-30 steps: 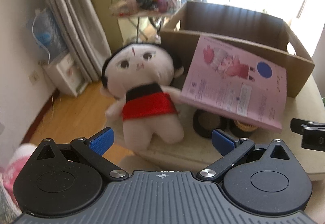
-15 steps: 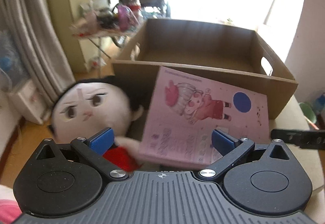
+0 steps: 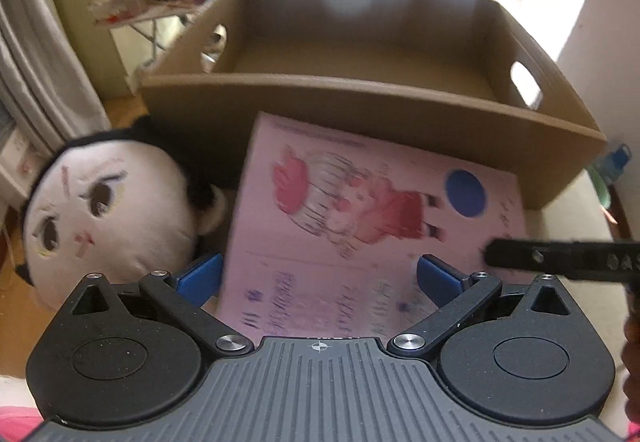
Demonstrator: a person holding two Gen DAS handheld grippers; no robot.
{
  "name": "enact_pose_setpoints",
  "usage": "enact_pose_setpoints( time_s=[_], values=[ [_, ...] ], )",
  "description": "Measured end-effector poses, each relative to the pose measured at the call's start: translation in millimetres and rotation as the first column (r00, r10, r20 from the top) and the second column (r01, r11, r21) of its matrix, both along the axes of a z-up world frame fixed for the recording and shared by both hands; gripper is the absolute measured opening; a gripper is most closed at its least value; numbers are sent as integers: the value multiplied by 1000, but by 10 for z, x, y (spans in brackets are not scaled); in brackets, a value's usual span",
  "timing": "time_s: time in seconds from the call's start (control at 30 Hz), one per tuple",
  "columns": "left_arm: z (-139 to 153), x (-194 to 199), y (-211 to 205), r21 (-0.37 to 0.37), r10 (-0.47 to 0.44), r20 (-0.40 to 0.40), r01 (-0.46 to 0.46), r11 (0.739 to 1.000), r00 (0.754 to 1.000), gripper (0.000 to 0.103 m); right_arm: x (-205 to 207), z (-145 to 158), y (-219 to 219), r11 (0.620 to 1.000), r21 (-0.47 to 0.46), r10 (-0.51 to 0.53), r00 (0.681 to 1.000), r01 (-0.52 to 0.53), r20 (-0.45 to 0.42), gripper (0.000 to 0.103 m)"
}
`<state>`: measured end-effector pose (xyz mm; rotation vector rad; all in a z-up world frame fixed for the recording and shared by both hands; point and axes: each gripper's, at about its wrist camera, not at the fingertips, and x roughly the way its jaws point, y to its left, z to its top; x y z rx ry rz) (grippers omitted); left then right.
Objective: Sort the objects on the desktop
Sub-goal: 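Grasp the pink booklet's edge with the right gripper, then lift the pink booklet with the right gripper over the cardboard box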
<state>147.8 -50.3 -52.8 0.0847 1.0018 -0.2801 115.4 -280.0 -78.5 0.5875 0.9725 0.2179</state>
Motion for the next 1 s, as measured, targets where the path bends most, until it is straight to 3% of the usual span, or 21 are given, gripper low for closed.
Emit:
enact_pose_setpoints(
  time_s=[0.27, 0.33, 0.4, 0.6, 1.0],
  values=[
    [-57, -224, -27, -8, -1, -28, 1, 1000, 1000, 103, -17, -8, -79, 1000, -3, -5, 1000, 5, 10, 57],
    [-62, -199, -55, 7, 0, -18, 0, 1000, 1000, 103, -22, -38, -86, 1000, -1, -16, 1000, 16, 4, 67],
    [-69, -194, -77, 16, -2, -10, 2, 1000, 1000, 103, -21, -69, -90, 1000, 5, -26, 1000, 26, -7, 69],
    [-90, -155, -119, 31, 6, 0, -6, 1000, 1000, 103, -25, -50, -26, 999, 29, 18, 1000, -18, -9, 65],
    [57, -241, -155, 0, 9, 34, -9, 1000, 999, 103, -233, 225, 26, 998, -60, 6, 999, -4, 33, 64]
  ],
)
